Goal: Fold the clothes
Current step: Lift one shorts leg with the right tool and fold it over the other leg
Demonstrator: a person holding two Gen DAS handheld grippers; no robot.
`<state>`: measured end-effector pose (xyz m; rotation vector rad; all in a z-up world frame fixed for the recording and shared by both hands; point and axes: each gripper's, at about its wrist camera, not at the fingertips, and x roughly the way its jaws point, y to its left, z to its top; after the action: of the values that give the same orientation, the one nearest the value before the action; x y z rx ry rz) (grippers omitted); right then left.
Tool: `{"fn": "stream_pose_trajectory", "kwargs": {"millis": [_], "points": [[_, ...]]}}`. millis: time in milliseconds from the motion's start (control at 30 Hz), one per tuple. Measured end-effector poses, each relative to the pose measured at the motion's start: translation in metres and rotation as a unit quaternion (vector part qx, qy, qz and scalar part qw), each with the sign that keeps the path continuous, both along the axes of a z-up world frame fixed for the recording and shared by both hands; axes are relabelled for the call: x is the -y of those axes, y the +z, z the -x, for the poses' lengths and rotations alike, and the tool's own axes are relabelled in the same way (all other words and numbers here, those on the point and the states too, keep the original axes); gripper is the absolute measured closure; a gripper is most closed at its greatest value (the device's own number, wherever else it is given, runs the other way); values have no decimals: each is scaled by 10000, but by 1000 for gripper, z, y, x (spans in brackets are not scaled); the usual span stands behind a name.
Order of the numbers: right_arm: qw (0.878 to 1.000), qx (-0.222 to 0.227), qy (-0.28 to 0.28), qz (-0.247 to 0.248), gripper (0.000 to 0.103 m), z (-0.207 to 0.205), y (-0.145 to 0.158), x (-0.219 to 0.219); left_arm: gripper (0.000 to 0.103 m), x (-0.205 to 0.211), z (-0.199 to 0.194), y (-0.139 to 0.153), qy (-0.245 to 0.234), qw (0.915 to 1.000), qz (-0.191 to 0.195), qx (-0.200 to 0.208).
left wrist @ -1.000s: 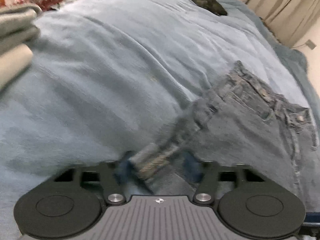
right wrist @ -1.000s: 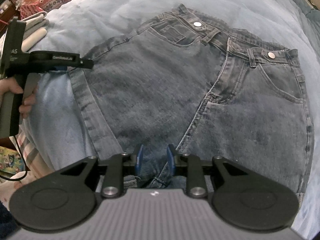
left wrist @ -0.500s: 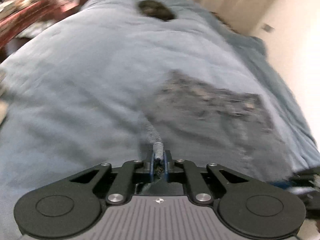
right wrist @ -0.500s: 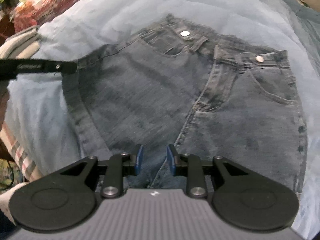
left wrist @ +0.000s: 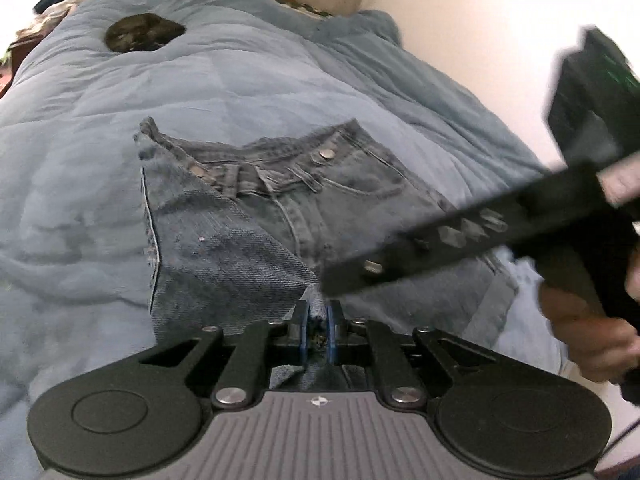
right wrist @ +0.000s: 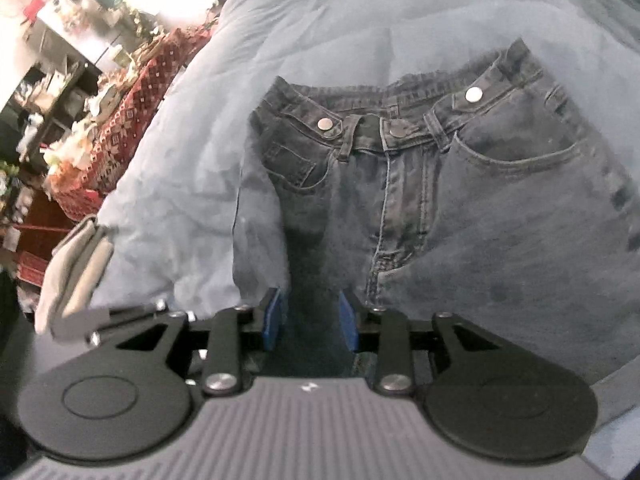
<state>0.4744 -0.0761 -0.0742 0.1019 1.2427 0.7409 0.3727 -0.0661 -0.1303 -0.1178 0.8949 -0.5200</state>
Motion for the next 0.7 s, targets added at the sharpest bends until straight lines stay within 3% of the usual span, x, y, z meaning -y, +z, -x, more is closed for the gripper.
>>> {"fn": "stream_pose_trajectory", "kwargs": {"millis": [100, 200, 267, 367, 500, 700], "points": [[9998, -169, 87, -7, 67, -1, -10, -7, 94, 7, 8, 2, -233, 9997, -72, 47], [9989, -421, 184, 35, 77, 2, -23, -14, 94, 14, 15, 4, -411, 9991, -87, 81], [9993, -310, 155, 134, 96, 8, -25, -14, 94, 17, 19, 4, -492, 9986, -138, 104], [9992, 61, 217, 326, 98, 19, -18, -11, 91, 19, 24, 6, -652, 9977, -165, 127], [9966, 506, 180, 629, 98, 25, -1, 4, 75, 13, 24, 13, -750, 9971, -4, -155], [9877, 979, -296, 1185, 99, 11, 39, 68, 72, -4, 20, 31, -719, 9971, -221, -83]]}}
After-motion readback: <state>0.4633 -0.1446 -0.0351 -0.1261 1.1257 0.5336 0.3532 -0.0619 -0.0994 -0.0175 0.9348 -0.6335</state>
